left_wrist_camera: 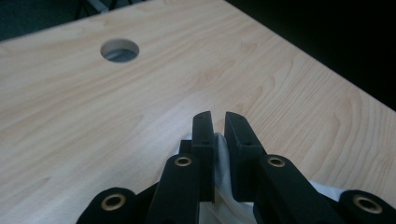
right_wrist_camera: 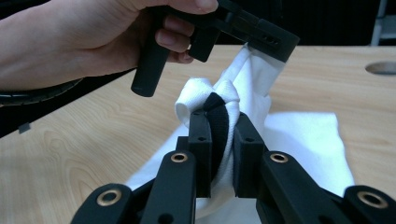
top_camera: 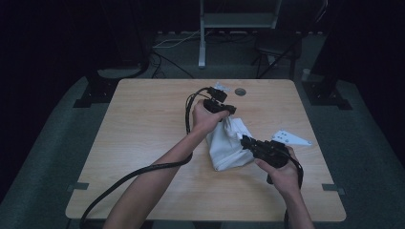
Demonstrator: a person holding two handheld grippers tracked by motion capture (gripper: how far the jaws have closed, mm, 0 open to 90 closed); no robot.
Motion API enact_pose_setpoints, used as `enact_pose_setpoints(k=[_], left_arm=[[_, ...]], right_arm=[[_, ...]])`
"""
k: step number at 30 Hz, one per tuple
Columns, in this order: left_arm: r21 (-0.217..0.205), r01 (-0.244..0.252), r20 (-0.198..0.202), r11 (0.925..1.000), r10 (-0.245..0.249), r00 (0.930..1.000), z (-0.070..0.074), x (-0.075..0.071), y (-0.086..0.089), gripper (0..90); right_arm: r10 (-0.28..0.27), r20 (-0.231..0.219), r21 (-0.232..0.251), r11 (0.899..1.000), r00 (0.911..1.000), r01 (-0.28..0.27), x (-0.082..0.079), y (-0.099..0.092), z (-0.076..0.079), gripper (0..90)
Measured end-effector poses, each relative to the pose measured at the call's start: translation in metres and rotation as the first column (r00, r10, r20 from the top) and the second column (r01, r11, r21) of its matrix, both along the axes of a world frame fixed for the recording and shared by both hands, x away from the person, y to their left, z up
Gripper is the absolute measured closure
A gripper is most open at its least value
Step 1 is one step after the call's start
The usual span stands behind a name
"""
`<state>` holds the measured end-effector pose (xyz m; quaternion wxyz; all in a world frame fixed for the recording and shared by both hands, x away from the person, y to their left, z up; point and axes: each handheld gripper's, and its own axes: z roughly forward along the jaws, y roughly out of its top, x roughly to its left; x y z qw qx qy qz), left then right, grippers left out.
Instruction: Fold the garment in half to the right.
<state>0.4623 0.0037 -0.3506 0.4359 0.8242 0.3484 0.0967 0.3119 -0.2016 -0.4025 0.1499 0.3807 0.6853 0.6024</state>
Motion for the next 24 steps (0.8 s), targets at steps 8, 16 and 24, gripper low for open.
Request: enact_pose_setpoints(k=[8, 16, 24], left_arm=[[-0.029, -0.021, 0.002, 0.9994, 0.021, 0.9998, 0.012, 0.003, 0.014, 85.1], [-0.043, -0.037, 0.014, 0.9984, 0.038, 0.9992, 0.021, 0.005, 0.029, 85.2], [-0.06, -0.078, 0.026, 0.9952, 0.08, 0.9965, 0.032, 0.008, 0.059, 85.2]], right_arm=[[0.053, 0.044, 0.044, 0.998, 0.9976, -0.055, 0.002, 0.022, 0.023, 81.8], [0.106, 0.057, 0.08, 0.991, 0.9927, -0.111, 0.006, 0.05, 0.038, 82.7], [0.154, 0.068, 0.106, 0.981, 0.9858, -0.16, 0.018, 0.087, 0.048, 83.1]])
